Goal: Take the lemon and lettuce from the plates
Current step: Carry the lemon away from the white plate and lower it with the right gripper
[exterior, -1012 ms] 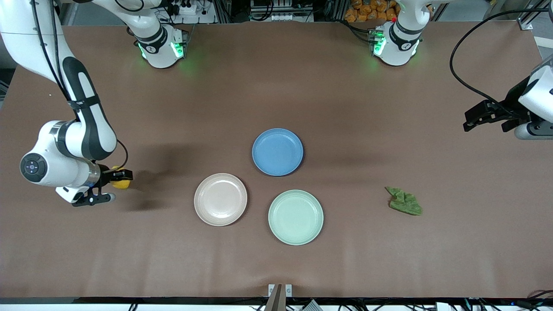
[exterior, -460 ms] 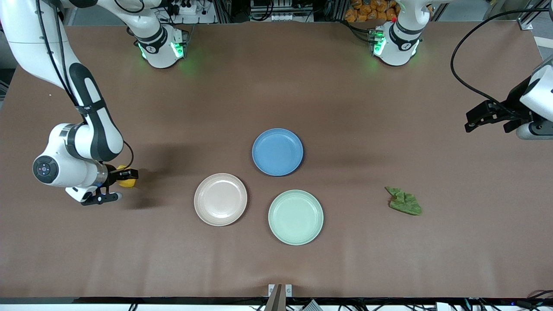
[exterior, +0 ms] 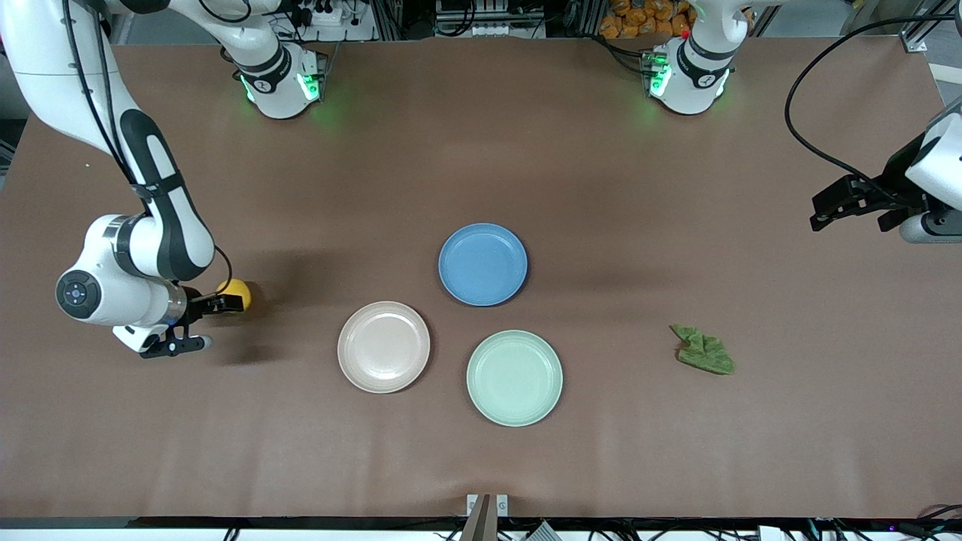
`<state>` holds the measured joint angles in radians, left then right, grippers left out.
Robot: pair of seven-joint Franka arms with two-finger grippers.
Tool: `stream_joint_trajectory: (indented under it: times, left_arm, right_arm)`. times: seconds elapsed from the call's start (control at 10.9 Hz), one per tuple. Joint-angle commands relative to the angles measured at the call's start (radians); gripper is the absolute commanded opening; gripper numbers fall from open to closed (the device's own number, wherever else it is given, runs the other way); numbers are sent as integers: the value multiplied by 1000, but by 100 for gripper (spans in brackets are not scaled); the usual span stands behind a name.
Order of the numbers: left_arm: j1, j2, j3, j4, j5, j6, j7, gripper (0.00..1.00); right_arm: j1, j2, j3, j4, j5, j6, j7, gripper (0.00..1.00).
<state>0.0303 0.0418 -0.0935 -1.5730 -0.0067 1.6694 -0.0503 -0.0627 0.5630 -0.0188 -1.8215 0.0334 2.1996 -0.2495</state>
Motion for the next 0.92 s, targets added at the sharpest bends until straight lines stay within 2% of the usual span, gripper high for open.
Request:
stream_joint_trajectory:
  times: [0.0, 0.37, 0.55, 0.83]
  left_arm:
    - [3, -22, -6, -19, 25, 10, -2, 100]
    - [0, -20, -6, -16, 21, 12, -2, 100]
    - [5, -23, -27, -18, 22, 10, -5, 100]
    - [5, -37, -31, -21, 22, -3, -5, 100]
  right_arm:
    - [-12, -8, 13, 7, 3, -7, -5, 100]
    - [-23, -32, 11, 65, 25, -93, -8, 100]
    - [-25, -37, 10, 109, 31, -159, -13, 100]
    - [-39, -95, 10, 110, 29, -188, -7, 100]
